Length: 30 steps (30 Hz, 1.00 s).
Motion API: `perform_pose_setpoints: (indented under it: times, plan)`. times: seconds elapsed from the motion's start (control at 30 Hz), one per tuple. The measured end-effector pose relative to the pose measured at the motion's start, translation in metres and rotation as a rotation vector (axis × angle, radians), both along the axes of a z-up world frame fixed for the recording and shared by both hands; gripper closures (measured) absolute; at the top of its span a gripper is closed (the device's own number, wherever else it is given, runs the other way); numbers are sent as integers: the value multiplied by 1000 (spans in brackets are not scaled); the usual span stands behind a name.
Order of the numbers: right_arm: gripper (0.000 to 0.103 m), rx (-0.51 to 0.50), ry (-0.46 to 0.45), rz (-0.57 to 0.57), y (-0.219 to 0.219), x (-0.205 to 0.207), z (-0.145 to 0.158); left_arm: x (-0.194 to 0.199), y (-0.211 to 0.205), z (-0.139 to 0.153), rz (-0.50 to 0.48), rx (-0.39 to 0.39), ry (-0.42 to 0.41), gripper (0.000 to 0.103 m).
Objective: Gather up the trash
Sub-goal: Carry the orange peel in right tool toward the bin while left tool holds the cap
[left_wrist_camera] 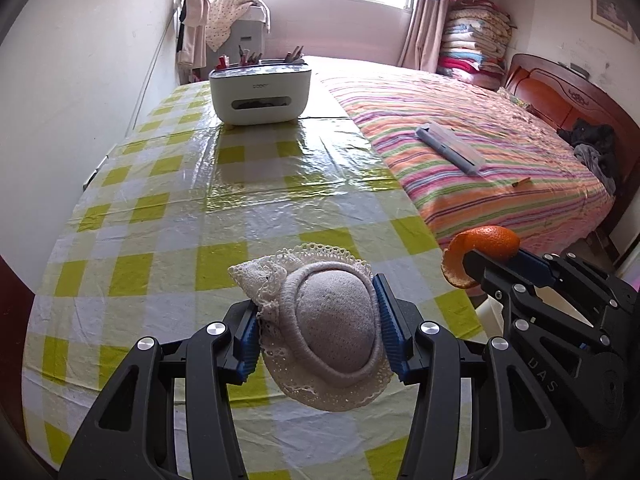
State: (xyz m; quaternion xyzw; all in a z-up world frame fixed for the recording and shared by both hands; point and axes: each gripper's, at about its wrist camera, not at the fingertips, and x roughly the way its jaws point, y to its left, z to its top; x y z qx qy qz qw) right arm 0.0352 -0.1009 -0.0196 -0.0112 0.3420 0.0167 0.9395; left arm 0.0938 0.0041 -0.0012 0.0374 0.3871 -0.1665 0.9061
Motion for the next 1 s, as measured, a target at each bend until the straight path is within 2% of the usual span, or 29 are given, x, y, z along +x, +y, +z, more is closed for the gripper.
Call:
perform_pose_setpoints:
  times: [0.37,1.0]
  plan:
    - [78,3,-12,-34,-19,-11,2,-16,-28,-2,-77,9,-6,54]
    - [78,25,-24,-96,-54,-27,8,-38,-65,-7,-155,11,14,54]
